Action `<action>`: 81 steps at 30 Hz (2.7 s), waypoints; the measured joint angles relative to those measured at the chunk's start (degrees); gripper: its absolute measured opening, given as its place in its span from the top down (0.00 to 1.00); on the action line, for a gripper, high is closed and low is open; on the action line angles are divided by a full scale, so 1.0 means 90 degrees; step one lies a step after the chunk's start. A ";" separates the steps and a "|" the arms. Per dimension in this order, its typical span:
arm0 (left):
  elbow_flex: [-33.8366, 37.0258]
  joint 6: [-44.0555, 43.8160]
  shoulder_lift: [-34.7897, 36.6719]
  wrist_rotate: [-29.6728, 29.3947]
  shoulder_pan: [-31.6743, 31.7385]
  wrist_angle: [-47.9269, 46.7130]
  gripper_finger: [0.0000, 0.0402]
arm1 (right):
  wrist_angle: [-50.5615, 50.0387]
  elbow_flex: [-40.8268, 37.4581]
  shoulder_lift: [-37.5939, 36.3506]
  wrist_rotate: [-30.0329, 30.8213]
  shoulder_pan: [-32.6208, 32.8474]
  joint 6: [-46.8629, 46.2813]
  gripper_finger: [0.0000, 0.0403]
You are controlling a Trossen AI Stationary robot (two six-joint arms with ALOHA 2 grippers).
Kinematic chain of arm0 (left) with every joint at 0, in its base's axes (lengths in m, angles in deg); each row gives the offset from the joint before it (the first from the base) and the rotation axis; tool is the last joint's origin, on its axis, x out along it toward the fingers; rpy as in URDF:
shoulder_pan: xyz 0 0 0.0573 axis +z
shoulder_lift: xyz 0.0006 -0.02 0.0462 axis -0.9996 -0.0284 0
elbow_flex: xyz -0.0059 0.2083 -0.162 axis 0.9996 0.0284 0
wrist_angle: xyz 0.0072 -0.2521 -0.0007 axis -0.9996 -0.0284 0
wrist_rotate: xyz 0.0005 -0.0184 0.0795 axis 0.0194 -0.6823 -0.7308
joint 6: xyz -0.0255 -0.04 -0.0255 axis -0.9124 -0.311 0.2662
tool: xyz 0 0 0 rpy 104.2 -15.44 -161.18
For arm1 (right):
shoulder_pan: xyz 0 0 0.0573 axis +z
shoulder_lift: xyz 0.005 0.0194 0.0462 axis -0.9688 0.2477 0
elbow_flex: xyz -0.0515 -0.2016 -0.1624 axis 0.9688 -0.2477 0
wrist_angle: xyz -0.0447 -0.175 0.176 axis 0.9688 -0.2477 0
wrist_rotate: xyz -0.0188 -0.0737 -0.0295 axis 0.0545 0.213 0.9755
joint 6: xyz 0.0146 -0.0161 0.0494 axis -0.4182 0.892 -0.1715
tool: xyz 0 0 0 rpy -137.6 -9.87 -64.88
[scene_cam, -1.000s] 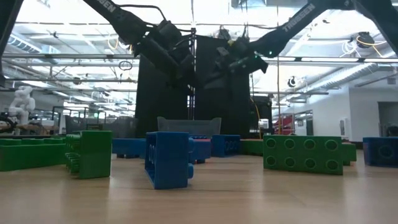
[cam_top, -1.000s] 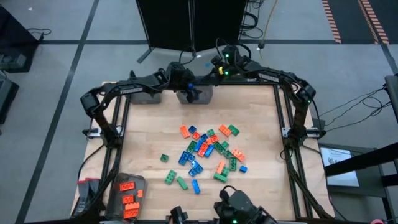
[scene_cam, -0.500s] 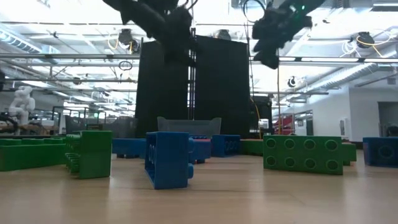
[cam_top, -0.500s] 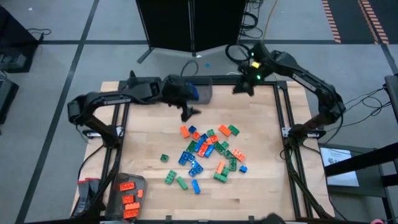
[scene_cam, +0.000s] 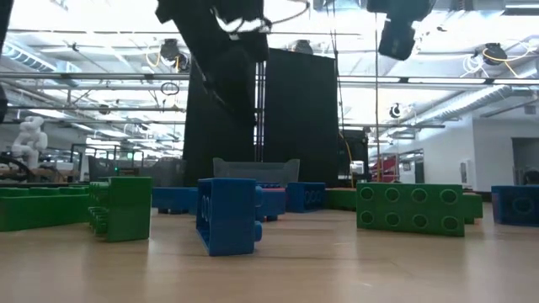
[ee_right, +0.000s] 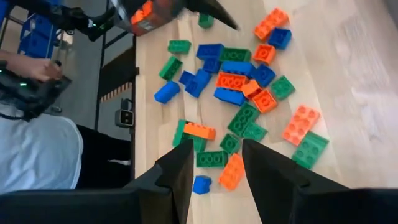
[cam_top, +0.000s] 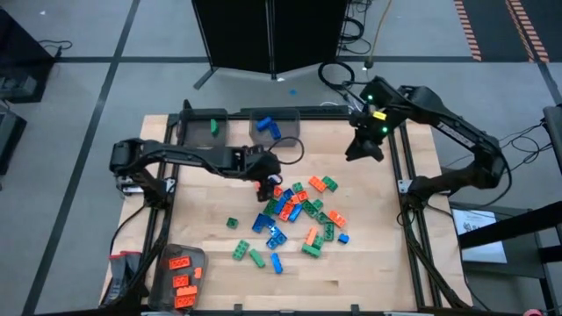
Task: Sort blocks
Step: Put the blue gamepiece into the top right black bin
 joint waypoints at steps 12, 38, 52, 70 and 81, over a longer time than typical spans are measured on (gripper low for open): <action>0.0003 -0.2310 -0.0740 -0.0605 0.0140 0.0013 0.17 | 0.0150 0.0000 -0.0374 0.0633 0.0213 -0.0213 0.67; -0.0005 -0.2956 -0.1648 -0.0369 -0.0049 -0.0001 0.49 | 0.0126 0.0000 -0.0369 0.0659 0.0215 -0.0210 0.67; -0.0836 -0.2944 -0.1232 -0.0045 0.0006 -0.0235 0.77 | 0.0129 0.0000 -0.0366 0.0661 0.0215 -0.0208 0.67; -0.1255 -0.1115 -0.1121 0.0098 0.0480 0.0036 0.79 | 0.0095 0.0000 -0.0366 0.0664 0.0211 -0.0186 0.67; -0.1258 -0.0951 -0.1285 0.0223 0.0541 0.0069 0.45 | 0.0090 0.0000 -0.0366 0.0663 0.0211 0.0051 0.67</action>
